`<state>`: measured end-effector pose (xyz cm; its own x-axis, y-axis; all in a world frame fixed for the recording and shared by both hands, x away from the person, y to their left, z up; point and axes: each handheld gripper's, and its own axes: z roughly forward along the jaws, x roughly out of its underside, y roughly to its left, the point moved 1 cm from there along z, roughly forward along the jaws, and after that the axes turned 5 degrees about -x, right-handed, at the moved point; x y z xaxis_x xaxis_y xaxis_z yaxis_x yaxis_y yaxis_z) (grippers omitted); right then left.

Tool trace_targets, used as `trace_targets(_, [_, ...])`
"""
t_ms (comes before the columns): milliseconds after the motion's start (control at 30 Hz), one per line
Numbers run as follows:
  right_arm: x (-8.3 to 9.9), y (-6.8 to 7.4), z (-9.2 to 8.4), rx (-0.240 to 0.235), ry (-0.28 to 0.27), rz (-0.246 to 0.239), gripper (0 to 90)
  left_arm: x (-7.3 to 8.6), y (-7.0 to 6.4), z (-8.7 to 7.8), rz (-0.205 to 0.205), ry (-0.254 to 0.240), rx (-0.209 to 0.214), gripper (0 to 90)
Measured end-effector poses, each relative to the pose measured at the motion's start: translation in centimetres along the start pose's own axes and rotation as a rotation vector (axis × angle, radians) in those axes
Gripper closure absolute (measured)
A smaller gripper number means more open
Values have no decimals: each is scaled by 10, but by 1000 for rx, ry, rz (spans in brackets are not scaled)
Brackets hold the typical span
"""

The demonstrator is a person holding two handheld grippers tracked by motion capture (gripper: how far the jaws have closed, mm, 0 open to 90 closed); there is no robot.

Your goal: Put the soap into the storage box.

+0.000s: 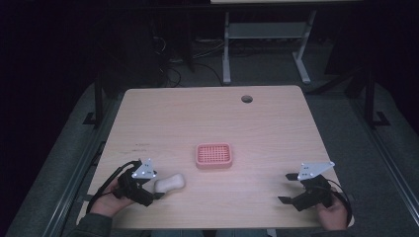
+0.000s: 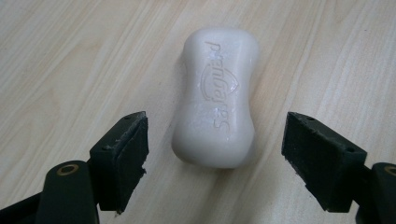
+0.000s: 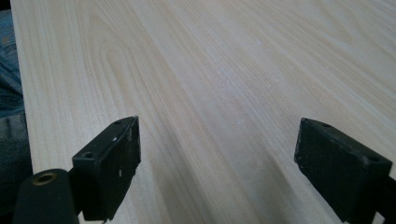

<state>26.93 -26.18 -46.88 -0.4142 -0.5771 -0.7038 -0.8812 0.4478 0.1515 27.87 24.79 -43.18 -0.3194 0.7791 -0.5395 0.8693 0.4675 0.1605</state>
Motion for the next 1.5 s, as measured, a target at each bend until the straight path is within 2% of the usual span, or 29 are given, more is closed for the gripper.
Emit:
trace_targets(933, [0, 1, 0, -3, 1, 0, 142, -19, 5, 24, 24, 42, 47, 237])
trace_targets(1500, [0, 2, 1, -3, 1, -1, 142, -24, 5, 35, 24, 75, 76, 350])
